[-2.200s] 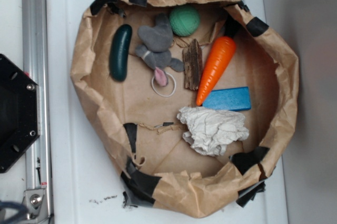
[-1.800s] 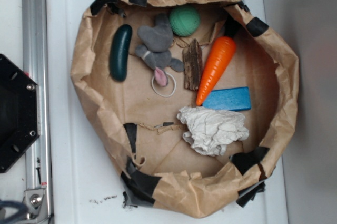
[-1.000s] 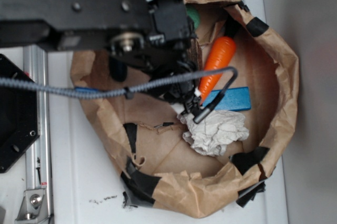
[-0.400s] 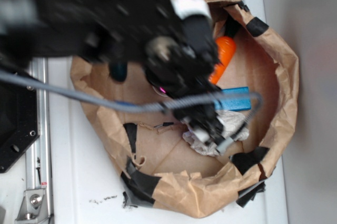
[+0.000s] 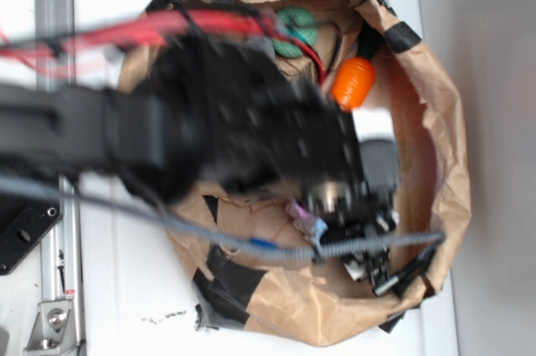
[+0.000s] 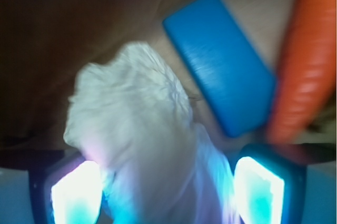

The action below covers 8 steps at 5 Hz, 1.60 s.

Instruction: Grab the white paper.

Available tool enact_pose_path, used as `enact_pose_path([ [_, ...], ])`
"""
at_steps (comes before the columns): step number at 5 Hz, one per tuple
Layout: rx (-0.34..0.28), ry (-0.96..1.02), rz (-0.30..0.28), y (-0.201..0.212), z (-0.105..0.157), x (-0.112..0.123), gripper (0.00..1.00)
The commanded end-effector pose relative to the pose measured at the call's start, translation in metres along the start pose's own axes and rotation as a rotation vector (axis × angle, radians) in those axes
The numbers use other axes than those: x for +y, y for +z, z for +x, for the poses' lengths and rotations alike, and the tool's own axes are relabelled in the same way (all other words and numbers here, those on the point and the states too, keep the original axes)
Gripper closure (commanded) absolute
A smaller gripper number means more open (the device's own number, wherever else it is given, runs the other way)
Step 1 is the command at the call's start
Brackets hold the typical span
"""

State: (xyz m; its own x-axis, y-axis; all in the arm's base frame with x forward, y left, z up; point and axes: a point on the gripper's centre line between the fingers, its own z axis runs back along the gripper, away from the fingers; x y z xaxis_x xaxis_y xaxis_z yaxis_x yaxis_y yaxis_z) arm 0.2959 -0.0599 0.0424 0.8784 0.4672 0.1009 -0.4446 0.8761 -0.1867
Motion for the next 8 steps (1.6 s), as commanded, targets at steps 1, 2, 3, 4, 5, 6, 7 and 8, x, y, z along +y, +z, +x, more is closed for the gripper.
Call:
enact_pose_path([
  [1, -0.062, -0.013, 0.045, -0.018, 0.025, -0.006, 1.0],
  [2, -0.079, -0.024, 0.056, -0.003, 0.024, 0.002, 1.0],
  [3, -0.137, -0.068, 0.057, 0.041, 0.023, 0.022, 1.0],
  [4, -0.128, -0.083, 0.031, 0.086, 0.023, 0.044, 1.0],
  [5, -0.112, -0.111, 0.072, 0.122, 0.02, 0.045, 1.0],
  [6, -0.069, -0.175, 0.129, 0.147, 0.005, 0.056, 1.0],
  [7, -0.07, -0.246, 0.209, 0.145, -0.007, 0.055, 1.0],
  [8, -0.086, -0.247, 0.259, 0.139, -0.008, 0.054, 1.0],
])
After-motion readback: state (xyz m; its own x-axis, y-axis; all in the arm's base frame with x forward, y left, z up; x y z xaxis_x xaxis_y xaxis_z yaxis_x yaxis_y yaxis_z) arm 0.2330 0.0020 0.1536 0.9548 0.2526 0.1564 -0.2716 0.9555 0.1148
